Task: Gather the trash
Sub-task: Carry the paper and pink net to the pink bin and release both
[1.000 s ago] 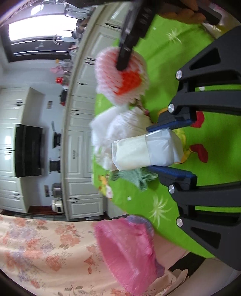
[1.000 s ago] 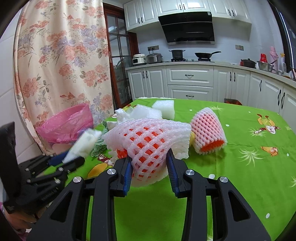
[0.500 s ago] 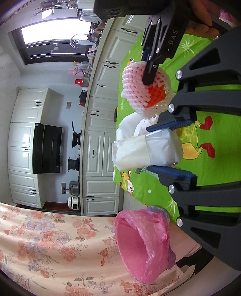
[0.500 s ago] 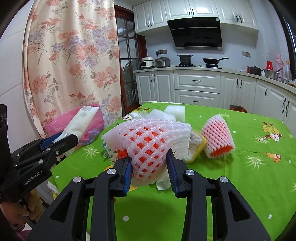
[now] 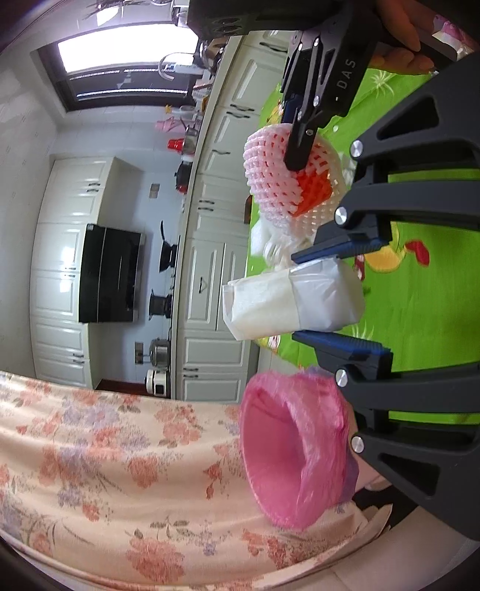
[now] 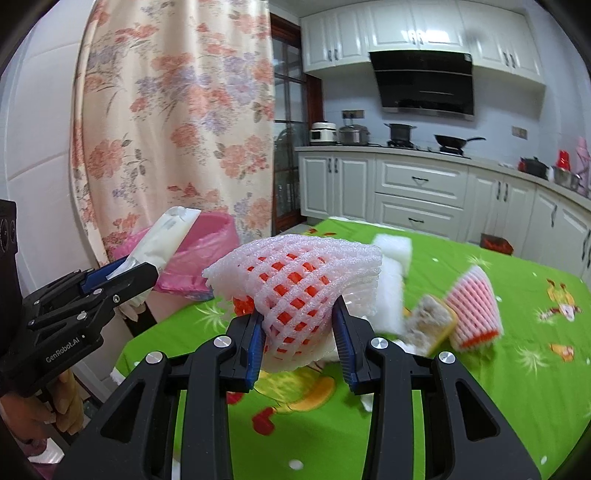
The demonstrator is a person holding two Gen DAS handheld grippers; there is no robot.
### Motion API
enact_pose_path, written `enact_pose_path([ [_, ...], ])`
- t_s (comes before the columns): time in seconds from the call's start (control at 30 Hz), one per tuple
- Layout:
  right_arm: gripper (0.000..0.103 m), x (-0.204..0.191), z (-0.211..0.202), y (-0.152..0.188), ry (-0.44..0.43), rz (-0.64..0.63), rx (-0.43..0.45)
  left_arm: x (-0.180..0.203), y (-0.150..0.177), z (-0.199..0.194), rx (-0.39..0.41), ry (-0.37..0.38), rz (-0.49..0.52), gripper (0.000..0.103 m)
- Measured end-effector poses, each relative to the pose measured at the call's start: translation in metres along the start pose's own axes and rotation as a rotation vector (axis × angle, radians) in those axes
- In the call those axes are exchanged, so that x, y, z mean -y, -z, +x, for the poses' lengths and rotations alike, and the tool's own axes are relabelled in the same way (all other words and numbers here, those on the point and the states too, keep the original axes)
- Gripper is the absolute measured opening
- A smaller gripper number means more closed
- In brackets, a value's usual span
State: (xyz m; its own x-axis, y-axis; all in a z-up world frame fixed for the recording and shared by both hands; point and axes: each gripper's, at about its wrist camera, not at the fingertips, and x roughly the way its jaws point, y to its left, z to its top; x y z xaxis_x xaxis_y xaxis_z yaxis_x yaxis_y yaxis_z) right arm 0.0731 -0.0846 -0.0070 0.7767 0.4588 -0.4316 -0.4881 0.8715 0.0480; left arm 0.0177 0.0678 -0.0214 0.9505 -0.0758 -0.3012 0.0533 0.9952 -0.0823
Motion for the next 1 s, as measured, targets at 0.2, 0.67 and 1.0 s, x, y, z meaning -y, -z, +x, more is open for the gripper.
enact_pose_path([
  [0.2, 0.036, -0.024, 0.021, -0.014, -0.062, -0.043, -0.011, -0.032, -0.006, -0.006, 0.015, -0.059, -0.015, 0.035],
  [0.67, 0.036, -0.082, 0.093, -0.062, -0.191, -0.090, -0.038, -0.128, -0.035, 0.010, 0.006, -0.169, -0.053, 0.036],
  [1.0, 0.036, -0.119, 0.156, -0.098, -0.210, -0.138, -0.075, -0.206, -0.056, 0.045, -0.032, -0.206, -0.132, 0.036],
])
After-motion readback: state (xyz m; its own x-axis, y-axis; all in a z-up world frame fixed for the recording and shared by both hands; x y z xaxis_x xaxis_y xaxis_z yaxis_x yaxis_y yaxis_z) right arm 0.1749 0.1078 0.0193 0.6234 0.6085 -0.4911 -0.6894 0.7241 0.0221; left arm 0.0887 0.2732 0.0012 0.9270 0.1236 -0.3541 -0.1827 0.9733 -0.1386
